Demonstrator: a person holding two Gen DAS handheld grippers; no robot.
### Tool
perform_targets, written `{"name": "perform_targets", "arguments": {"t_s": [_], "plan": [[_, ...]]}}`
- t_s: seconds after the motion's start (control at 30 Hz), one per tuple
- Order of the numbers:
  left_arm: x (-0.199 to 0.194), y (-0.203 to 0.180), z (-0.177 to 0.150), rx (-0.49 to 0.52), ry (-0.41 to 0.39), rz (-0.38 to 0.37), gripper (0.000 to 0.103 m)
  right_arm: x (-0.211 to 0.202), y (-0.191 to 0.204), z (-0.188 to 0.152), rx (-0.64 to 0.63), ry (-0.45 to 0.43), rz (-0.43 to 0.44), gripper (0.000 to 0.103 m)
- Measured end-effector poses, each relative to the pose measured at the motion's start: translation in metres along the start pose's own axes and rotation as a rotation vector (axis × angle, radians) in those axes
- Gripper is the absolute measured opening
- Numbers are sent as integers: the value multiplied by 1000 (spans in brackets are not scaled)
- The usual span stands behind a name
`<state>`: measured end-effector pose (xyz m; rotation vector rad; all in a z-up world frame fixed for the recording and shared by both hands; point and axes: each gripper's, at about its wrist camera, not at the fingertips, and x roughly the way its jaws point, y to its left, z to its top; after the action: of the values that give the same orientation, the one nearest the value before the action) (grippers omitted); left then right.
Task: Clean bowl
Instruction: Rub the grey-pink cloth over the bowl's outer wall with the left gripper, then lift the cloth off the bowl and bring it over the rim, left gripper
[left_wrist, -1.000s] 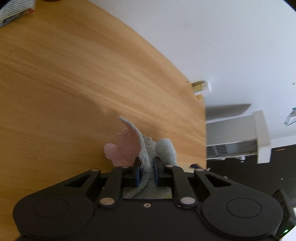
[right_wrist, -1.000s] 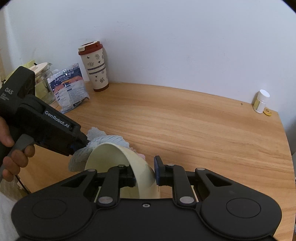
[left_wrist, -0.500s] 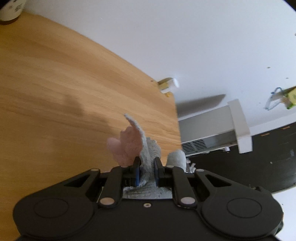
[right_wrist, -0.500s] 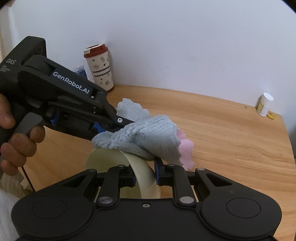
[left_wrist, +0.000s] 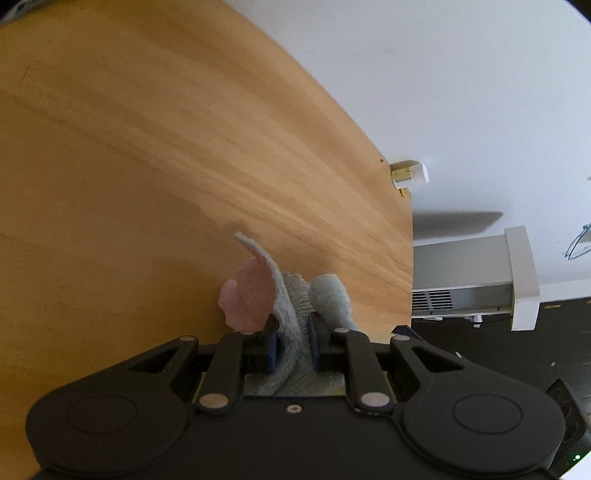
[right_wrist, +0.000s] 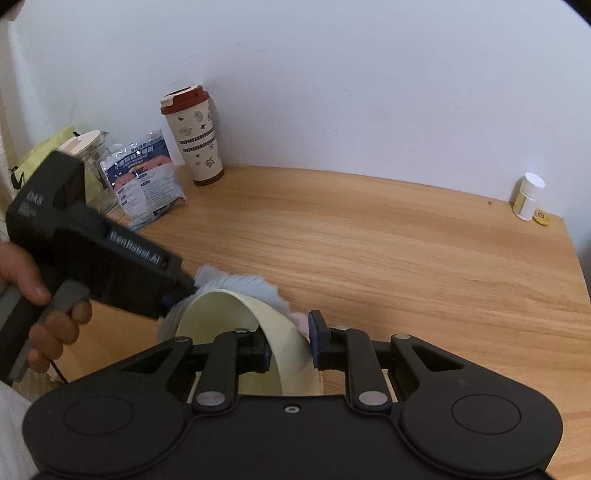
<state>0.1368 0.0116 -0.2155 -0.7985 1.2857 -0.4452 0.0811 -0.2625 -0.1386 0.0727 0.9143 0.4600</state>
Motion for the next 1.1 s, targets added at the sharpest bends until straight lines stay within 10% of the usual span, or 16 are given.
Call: {"name": "perform_targets", "arguments": {"t_s": [0.57, 1.1], "plan": [[-6, -10, 14, -20, -36, -91, 12, 6, -14, 7, 104, -9, 29, 22], [-7, 2, 3, 0, -16, -17, 13, 17, -36, 9, 242, -17, 39, 23]]}}
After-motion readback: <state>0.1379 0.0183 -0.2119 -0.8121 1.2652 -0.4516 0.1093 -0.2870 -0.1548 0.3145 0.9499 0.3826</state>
